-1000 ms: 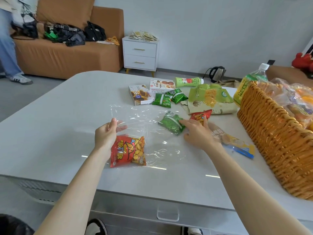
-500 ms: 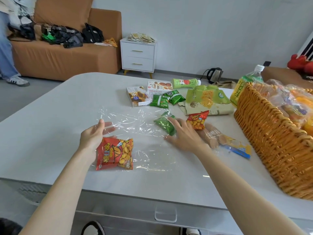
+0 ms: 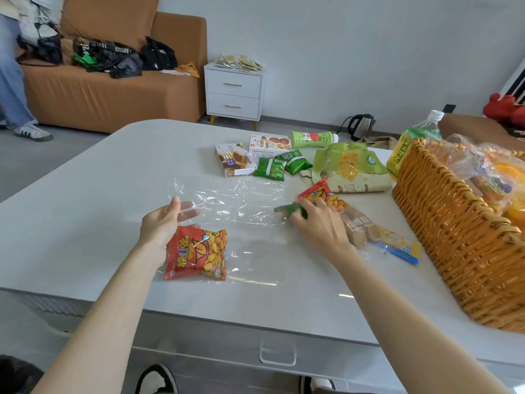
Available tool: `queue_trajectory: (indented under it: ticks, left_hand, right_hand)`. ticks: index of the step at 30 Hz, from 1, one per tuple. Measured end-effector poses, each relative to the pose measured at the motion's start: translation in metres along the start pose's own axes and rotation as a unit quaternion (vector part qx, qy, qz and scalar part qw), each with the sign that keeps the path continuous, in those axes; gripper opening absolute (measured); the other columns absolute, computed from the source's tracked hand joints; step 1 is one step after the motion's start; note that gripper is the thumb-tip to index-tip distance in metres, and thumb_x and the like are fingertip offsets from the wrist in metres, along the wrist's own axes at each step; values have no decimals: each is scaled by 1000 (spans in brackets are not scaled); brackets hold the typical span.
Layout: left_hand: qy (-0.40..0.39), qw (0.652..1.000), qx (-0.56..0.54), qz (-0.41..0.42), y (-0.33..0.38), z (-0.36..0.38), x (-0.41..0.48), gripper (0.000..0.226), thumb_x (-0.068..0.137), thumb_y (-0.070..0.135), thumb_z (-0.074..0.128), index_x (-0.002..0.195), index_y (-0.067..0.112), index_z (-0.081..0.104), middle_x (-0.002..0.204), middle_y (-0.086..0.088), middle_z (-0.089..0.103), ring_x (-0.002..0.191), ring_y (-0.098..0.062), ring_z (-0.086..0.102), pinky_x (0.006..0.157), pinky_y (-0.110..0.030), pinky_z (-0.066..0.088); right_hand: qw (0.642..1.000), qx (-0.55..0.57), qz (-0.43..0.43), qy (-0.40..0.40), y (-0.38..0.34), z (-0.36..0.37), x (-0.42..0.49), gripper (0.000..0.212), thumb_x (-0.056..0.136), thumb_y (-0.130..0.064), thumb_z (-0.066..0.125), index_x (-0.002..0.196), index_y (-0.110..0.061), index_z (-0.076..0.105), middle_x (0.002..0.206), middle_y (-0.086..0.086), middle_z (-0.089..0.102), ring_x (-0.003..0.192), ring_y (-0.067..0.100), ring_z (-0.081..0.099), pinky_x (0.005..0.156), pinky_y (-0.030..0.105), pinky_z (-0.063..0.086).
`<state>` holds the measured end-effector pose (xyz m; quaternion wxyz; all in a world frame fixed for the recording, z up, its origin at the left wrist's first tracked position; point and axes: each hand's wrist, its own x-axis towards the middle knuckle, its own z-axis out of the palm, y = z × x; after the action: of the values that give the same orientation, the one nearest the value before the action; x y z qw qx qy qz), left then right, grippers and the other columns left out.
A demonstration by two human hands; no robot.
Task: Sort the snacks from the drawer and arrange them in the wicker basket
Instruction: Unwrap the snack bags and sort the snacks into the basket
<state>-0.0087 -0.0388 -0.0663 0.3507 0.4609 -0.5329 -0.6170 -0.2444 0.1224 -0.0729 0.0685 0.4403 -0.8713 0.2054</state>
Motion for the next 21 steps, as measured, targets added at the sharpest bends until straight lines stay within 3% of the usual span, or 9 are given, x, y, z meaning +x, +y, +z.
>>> queue_trajectory:
  ticks: [2,5,9,13,17,21]
  left_hand:
    - [-13,1000,1,6,2,6,-4,33,99,37,45,100,15,70,76,7,73,58,-8,69,68,-23,53]
    - [-26,999,14,19,5,16,-13,32,100,36,44,103,15,68,77,7,73,55,-5,67,60,-17,47]
    - [-32,999,-6,15,7,26,-21,35,101,33,44,109,8,67,92,-2,71,72,-13,68,54,-16,52]
    - [-57,998,-3,16,7,31,-25,34,99,40,43,104,17,68,91,3,72,72,-11,69,61,-20,52]
    - [-98,995,11,28,4,36,-24,34,97,48,43,99,28,70,95,5,75,78,-18,72,85,-33,49]
    - [-126,992,-2,32,6,43,-29,36,97,49,41,102,29,71,96,6,74,75,-16,73,71,-27,50]
  right_hand:
    - [996,19,66,57,7,-18,-3,34,95,-38,41,86,-15,64,86,10,63,79,31,56,64,32,38]
    - [975,92,192,64,24,-47,-7,59,97,-53,40,58,-9,42,58,8,49,59,29,50,55,32,34]
    - [940,227,250,52,54,-79,-16,60,92,-56,51,67,-1,57,62,14,59,45,24,51,50,31,42]
    - [933,285,211,-63,57,-105,-34,46,92,-45,58,68,-6,60,45,2,57,30,13,44,33,18,36]
    - [955,252,130,-86,51,-104,-43,32,96,-37,56,80,-11,64,59,3,65,34,11,46,36,18,38]
    - [952,248,124,-129,46,-99,-43,23,98,-35,53,92,-16,64,69,0,66,44,13,50,43,18,42]
